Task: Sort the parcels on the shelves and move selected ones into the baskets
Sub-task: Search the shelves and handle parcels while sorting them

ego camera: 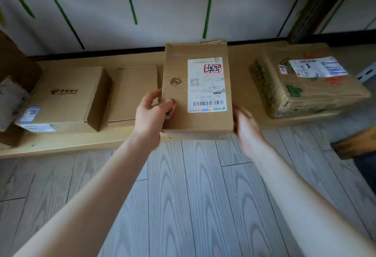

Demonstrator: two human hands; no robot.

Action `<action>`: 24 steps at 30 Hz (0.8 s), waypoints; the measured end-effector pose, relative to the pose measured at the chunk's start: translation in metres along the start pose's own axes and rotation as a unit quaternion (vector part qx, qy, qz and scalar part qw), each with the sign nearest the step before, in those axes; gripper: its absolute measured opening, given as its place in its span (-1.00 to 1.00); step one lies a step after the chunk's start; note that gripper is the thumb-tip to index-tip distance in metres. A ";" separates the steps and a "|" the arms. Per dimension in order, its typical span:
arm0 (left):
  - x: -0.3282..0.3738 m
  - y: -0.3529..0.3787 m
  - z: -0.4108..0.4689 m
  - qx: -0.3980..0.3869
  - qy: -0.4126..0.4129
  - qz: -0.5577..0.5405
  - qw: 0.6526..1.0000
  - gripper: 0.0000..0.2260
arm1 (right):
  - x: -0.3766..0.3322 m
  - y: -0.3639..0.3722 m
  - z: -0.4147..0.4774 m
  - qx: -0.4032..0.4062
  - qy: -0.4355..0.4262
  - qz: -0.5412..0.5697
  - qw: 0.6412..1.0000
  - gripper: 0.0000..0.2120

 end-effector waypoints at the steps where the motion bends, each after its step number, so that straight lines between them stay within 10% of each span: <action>1: 0.003 0.004 -0.012 0.010 -0.003 0.020 1.000 -0.75 | -0.004 -0.005 -0.012 0.005 0.042 0.013 0.999 -0.79; 6: 0.014 0.048 -0.094 0.015 -0.040 0.111 0.993 -0.73 | -0.051 -0.044 -0.084 0.037 0.132 0.030 0.990 -0.61; 24: -0.050 0.301 -0.452 -0.243 -0.109 0.396 0.879 -0.73 | -0.244 -0.369 -0.382 0.401 0.180 0.088 0.894 -0.87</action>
Point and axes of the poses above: each hand's wrist, its own z-axis towards the middle knuckle, its own y-axis out of the palm, x = y × z, the point moved 3 cm from there along z, towards the middle knuckle, and after that the axes turned 13 degrees about -y, right-handed, at the moved point
